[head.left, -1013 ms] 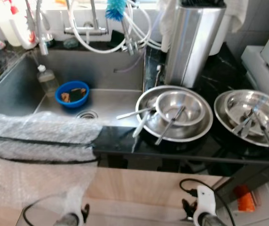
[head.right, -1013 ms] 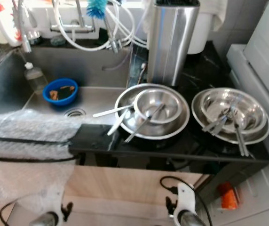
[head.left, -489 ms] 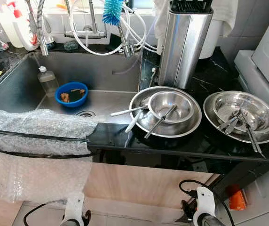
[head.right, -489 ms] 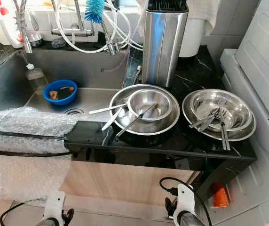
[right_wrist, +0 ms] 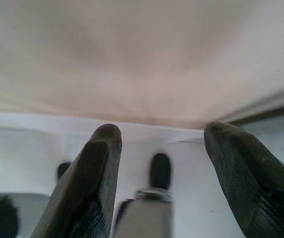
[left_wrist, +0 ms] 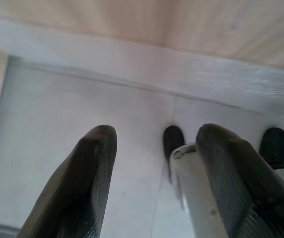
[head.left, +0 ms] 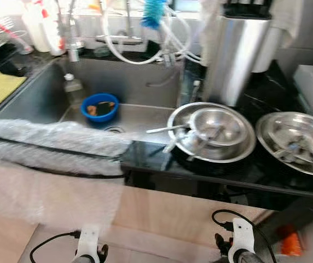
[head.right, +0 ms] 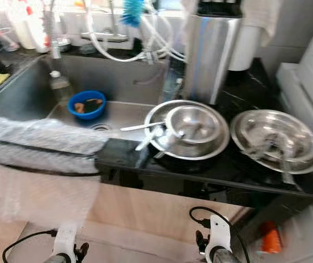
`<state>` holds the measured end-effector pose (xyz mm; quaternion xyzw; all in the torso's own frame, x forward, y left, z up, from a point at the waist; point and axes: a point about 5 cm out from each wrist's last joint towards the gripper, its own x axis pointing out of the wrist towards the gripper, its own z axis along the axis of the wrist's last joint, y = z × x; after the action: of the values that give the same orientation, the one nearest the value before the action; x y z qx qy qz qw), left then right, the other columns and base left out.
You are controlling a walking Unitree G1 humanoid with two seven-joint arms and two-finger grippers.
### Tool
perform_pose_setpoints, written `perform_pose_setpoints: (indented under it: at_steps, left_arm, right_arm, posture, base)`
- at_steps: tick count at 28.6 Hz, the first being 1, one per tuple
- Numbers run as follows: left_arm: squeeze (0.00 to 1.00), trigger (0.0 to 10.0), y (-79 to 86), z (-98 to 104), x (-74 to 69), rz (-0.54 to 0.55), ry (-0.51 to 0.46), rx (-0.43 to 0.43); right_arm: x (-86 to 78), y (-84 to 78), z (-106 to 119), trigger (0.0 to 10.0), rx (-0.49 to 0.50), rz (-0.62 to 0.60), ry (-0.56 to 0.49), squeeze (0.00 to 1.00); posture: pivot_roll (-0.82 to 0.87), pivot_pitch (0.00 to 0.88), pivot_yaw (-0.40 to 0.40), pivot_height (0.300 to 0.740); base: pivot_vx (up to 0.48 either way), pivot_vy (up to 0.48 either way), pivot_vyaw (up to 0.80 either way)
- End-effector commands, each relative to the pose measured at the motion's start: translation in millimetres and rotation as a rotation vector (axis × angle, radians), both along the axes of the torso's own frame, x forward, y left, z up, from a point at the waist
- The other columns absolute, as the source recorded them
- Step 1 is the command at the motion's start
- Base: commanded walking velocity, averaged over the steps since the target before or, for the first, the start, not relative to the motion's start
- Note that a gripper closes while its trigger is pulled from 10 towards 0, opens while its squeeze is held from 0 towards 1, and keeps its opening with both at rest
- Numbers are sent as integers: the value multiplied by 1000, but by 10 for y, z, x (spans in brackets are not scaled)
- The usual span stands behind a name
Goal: Kitchen organization
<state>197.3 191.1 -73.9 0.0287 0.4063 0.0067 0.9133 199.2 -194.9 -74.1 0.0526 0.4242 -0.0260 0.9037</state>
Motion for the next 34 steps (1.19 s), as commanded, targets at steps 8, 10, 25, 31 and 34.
perform_pose_setpoints:
  at_steps: [8,10,25,31,34]
  left_arm:
    - [0,10000,53,-30,-64,-10,30,22]
    - [0,10000,54,-31,-66,-10,31,22]
    - [0,10000,58,-30,-64,-17,33,27]
    - [0,10000,50,-17,-38,-25,27,30]
    - [0,10000,47,-11,-25,-28,23,32]
  right_arm:
    - [-33,-6,-19,10000,0,-8,14,0]
    - [-33,-5,-19,10000,0,-9,13,0]
    - [-40,-3,-23,10000,1,-11,15,0]
    - [-39,-3,-23,10000,-1,-12,16,0]
    - [-39,-1,-23,10000,0,-14,16,0]
  posture:
    - [25,120,14,740]
    - [25,121,14,740]
    - [25,124,16,740]
    - [25,124,17,740]
    - [24,123,18,740]
  base:
    - [0,237,0]
    - [0,0,0]
    - [0,177,0]
    - [0,0,0]
    - [0,0,0]
